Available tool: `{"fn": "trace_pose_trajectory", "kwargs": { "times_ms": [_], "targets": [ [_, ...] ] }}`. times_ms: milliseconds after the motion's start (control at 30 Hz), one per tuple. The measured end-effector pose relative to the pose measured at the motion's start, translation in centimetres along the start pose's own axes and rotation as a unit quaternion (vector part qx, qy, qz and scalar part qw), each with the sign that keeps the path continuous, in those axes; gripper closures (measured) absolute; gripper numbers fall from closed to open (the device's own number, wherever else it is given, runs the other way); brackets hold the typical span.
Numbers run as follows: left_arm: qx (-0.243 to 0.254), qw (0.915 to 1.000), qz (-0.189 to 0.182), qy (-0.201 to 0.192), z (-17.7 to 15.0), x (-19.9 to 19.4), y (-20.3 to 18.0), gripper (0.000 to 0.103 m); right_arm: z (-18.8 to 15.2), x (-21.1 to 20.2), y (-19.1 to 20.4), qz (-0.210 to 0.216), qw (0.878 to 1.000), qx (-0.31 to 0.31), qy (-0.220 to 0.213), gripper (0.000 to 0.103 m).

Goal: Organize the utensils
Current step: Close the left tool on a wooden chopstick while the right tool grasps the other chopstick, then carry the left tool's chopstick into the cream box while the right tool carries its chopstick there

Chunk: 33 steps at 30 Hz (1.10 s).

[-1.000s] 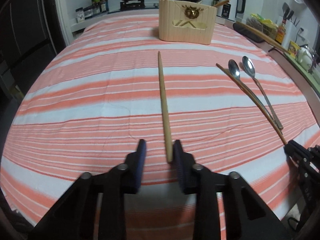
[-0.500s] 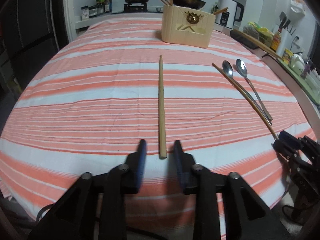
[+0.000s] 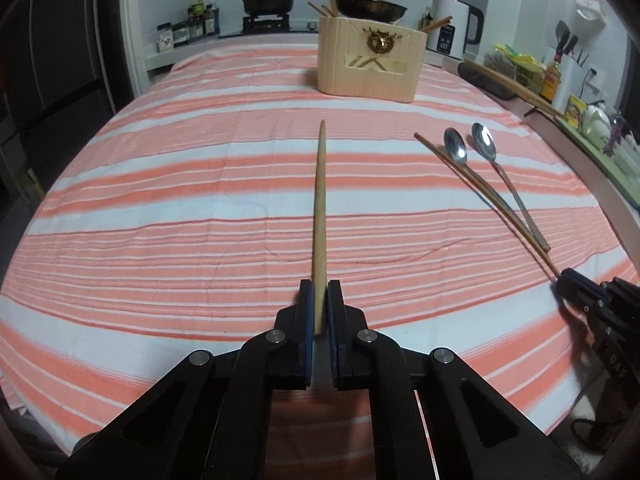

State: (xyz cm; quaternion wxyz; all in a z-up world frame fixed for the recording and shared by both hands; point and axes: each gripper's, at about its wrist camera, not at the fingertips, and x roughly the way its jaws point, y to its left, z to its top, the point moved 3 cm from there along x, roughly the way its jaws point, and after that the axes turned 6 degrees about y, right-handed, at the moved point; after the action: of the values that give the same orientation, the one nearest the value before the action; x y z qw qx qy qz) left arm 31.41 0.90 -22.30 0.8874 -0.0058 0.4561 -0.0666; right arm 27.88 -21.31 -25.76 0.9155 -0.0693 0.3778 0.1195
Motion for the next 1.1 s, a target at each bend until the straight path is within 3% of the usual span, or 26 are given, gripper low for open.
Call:
{"fn": "trace_pose_trajectory", "kwargs": {
  "times_ms": [500,800,1100],
  "targets": [
    [0.004,0.9949,-0.030,-0.096,5.9,-11.4,1.3,0.098,10.4,-8.6,0.1,0.015,0.992,-0.031,-0.121,0.098],
    [0.008,0.9906,-0.048,-0.128,8.7,-14.0,1.2,0.099,14.1,-10.5,-0.1,0.024,0.986,-0.043,-0.160,0.098],
    [0.017,0.9890,-0.077,-0.125,10.5,-15.8,0.3,0.098,16.5,-11.9,-1.0,0.045,0.983,-0.028,-0.174,0.098]
  ]
}}
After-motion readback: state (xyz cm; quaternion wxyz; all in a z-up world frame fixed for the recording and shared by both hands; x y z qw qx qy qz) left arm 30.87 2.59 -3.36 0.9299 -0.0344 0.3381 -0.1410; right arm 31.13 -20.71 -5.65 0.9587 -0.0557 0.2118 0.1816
